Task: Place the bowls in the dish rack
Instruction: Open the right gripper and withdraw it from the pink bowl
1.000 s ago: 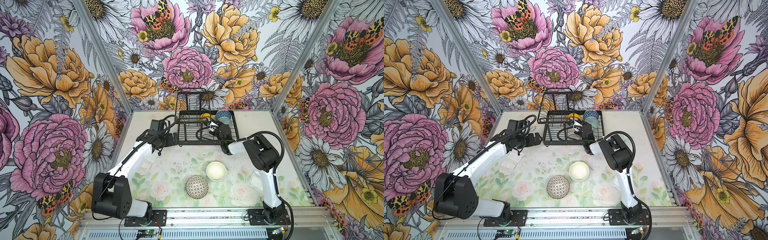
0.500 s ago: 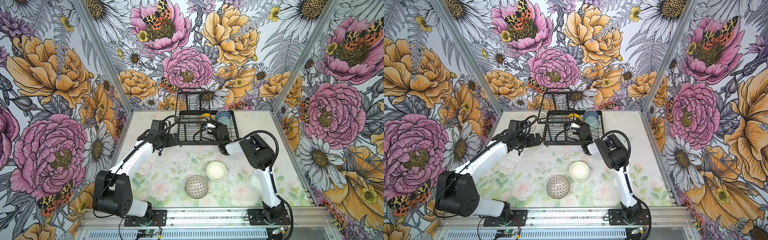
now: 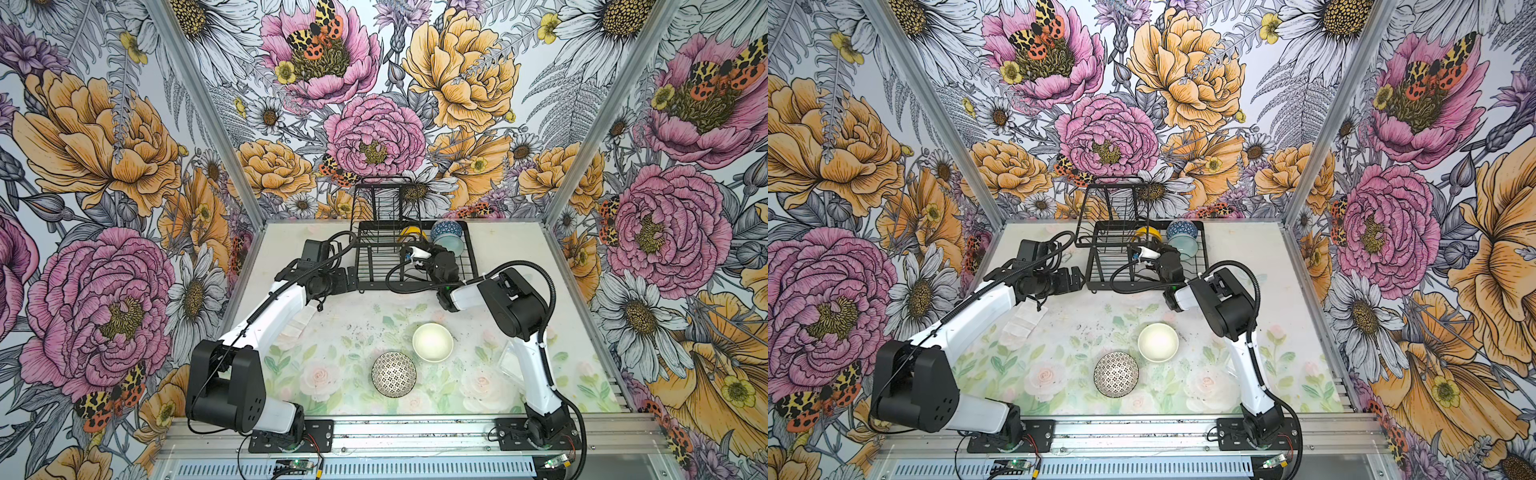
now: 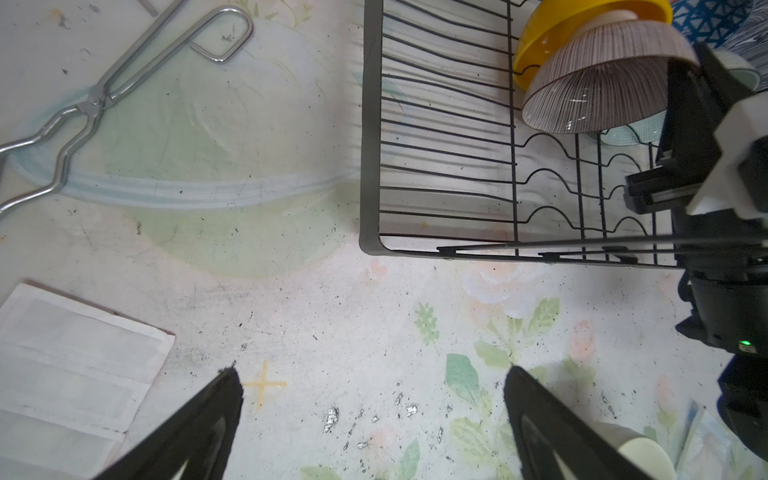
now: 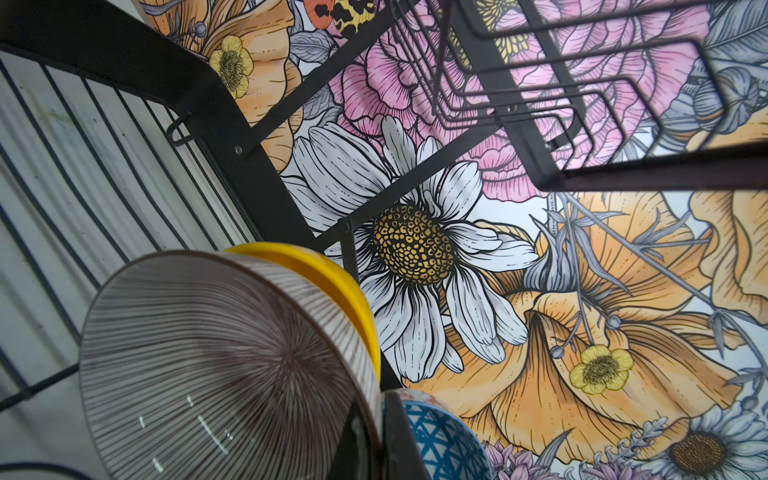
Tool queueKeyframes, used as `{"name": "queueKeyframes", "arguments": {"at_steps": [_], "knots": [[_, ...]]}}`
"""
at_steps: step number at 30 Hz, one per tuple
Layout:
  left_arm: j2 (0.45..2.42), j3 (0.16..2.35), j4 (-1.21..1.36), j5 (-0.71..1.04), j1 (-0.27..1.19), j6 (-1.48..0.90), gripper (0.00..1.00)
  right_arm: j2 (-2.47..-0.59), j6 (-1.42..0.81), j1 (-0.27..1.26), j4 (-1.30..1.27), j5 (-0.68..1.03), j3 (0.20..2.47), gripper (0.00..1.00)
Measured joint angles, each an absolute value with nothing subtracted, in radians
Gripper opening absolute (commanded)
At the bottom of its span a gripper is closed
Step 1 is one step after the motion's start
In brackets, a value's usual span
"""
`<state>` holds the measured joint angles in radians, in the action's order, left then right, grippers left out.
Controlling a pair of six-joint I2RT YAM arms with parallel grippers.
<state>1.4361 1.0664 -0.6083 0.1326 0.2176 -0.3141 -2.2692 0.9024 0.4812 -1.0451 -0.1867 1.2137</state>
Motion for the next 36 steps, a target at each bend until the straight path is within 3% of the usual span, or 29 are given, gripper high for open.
{"name": "queueKeyframes", "arguments": {"at_steps": [11,19,29,36], "knots": [[1.436,1.066,-0.608,0.133,0.217,-0.314,0.99,-2.240,0.841,0.481,-1.018,-0.152,1.172,0.00],[1.436,1.066,-0.608,0.133,0.217,-0.314,0.99,-2.231,0.809,0.480,-1.003,-0.149,1.158,0.17],[1.433,1.060,-0.606,0.133,0.217,-0.314,0.99,-2.208,0.791,0.480,-1.004,-0.144,1.149,0.49],[1.423,1.052,-0.608,0.133,0.218,-0.314,0.99,-2.175,0.773,0.476,-1.003,-0.144,1.123,0.83]]}}
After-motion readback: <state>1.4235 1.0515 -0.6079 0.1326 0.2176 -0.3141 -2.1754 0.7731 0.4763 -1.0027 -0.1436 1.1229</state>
